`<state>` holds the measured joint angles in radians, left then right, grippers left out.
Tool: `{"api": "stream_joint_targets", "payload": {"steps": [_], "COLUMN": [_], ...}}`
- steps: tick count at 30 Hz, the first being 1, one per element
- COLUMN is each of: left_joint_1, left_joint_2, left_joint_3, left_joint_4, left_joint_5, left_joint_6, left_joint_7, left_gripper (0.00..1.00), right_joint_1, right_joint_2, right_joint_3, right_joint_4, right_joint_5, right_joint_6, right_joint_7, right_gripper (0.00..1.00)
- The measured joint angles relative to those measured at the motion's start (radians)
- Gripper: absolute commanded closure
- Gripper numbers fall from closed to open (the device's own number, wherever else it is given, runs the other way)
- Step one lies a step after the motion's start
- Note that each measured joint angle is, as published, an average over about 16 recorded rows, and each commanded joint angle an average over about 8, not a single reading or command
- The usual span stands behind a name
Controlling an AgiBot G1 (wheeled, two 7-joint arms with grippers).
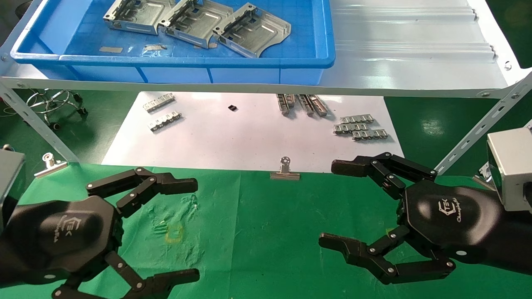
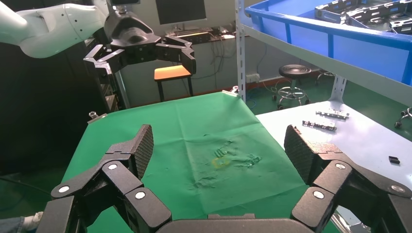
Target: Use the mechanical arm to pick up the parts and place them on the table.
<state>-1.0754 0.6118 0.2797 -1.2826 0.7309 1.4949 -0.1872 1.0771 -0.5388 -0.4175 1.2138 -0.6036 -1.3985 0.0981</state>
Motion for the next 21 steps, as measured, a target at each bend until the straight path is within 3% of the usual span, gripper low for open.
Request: {"api": "stream_joint_targets", "payload": {"steps": [11, 12, 19, 21], "left_joint_1": [0.0, 0.0, -0.001, -0.003], "left_joint_2": [0.0, 0.0, 0.001, 0.004], "left_joint_3": [0.0, 0.0, -0.001, -0.002], "left_joint_4": [0.0, 0.0, 0.003, 0.009], "left_joint_5": [0.0, 0.0, 0.0, 0.0], "left_joint_6": [0.0, 0.0, -0.003, -0.009], "left_joint_7": [0.0, 0.0, 0.0, 0.001], "left_gripper": [0.0, 0.0, 0.0, 0.0], "right_joint_1": [0.0, 0.0, 0.0, 0.0], "right_joint_2": [0.0, 0.0, 0.0, 0.0], "right_joint_3": [0.0, 0.0, 0.0, 0.0], "right_joint_4": [0.0, 0.0, 0.0, 0.0], "right_joint_5": [0.0, 0.0, 0.0, 0.0], "right_joint_6": [0.0, 0.0, 0.0, 0.0], "right_joint_7": [0.0, 0.0, 0.0, 0.0], "right_gripper": [0.0, 0.08, 0.95, 1.0]}}
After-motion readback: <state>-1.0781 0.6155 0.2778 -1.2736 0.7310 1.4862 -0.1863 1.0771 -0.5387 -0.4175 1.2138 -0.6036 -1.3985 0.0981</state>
